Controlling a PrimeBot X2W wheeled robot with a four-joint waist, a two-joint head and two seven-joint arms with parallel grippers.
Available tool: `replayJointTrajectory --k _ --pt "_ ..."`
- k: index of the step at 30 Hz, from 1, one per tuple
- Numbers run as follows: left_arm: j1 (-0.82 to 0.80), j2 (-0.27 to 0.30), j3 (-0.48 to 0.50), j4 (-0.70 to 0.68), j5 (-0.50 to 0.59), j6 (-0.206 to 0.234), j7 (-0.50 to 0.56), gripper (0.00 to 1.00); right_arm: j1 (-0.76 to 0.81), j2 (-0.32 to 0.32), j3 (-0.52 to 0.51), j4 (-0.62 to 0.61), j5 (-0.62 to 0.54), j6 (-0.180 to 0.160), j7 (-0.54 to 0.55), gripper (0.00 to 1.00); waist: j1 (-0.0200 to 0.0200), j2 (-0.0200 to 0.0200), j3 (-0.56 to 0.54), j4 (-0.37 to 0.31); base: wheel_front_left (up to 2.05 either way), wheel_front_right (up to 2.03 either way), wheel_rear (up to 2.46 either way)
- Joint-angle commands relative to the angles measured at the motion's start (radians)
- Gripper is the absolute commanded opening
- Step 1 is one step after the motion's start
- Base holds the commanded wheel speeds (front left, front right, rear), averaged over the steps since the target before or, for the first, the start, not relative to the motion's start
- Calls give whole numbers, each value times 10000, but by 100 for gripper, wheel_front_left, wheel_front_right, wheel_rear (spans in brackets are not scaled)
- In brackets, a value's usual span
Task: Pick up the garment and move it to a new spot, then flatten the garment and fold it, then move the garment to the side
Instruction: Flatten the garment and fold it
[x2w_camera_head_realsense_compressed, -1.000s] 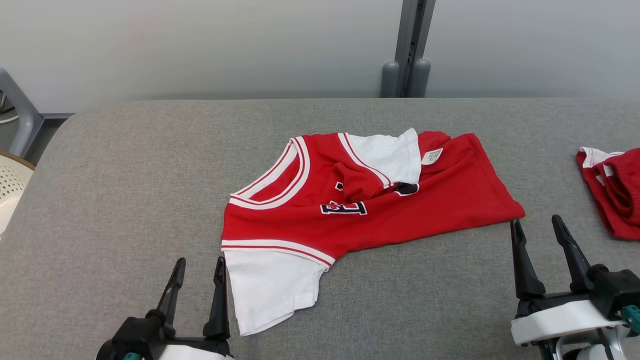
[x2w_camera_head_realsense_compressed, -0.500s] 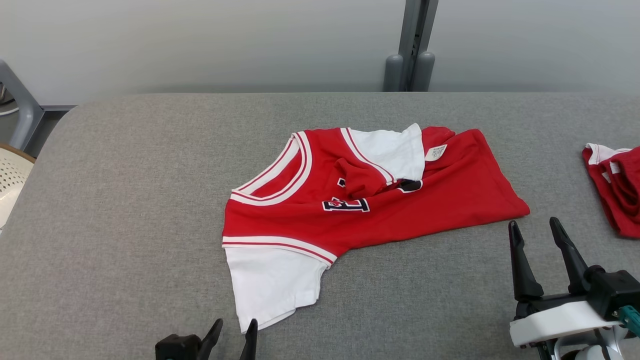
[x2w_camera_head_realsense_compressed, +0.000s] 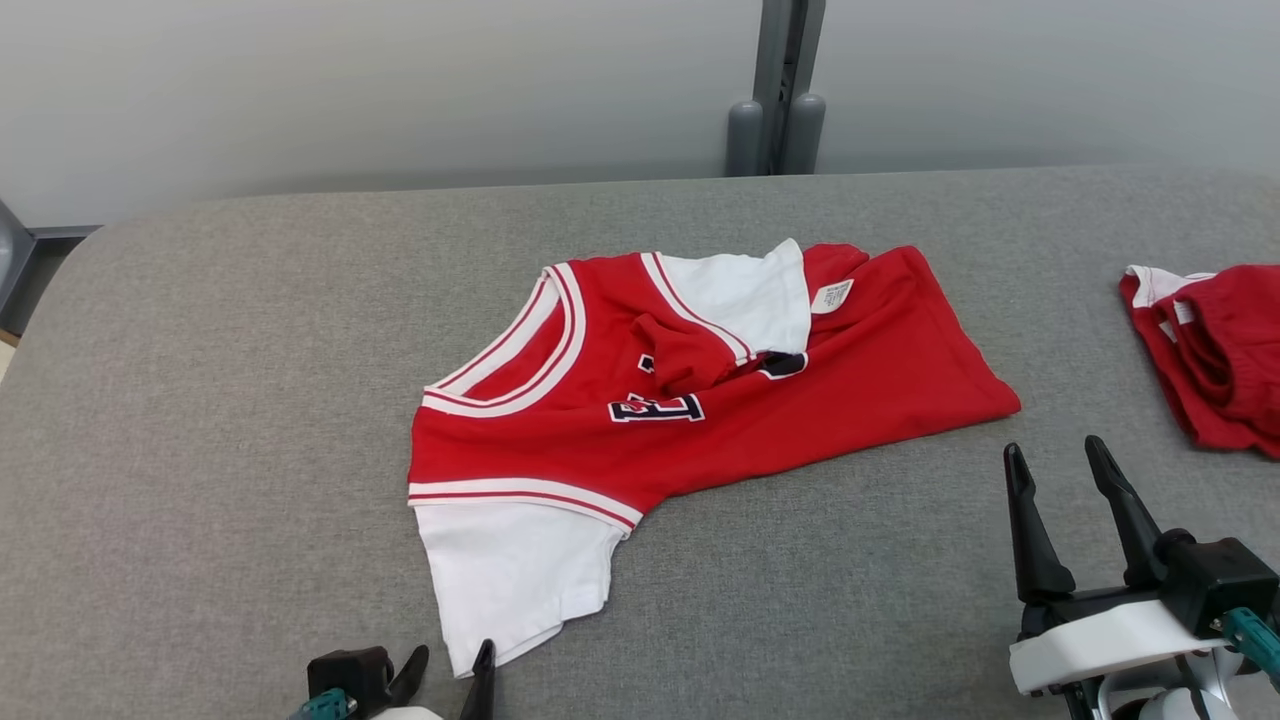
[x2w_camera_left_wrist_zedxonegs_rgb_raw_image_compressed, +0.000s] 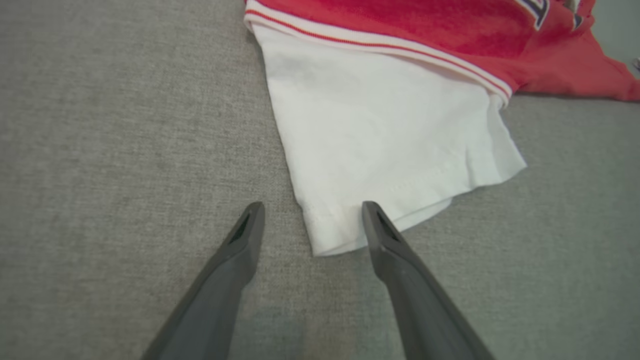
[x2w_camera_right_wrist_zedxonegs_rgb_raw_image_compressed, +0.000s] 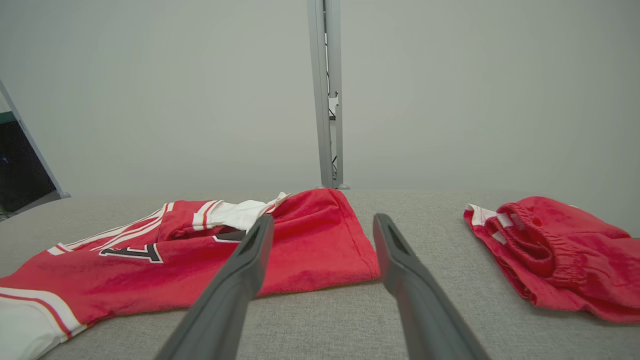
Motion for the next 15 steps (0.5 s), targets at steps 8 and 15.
replayJointTrajectory --k 8,15 --pt "-379 -29 -551 880 -198 5 301 18 -25 -42 -82 28 -43 1 -53 100 0 0 38 -127 0 0 0" --pt "-732 -3 -550 327 -484 -59 -680 0 -25 -44 -371 326 -100 1 -51 100 0 0 76 124 0 0 0"
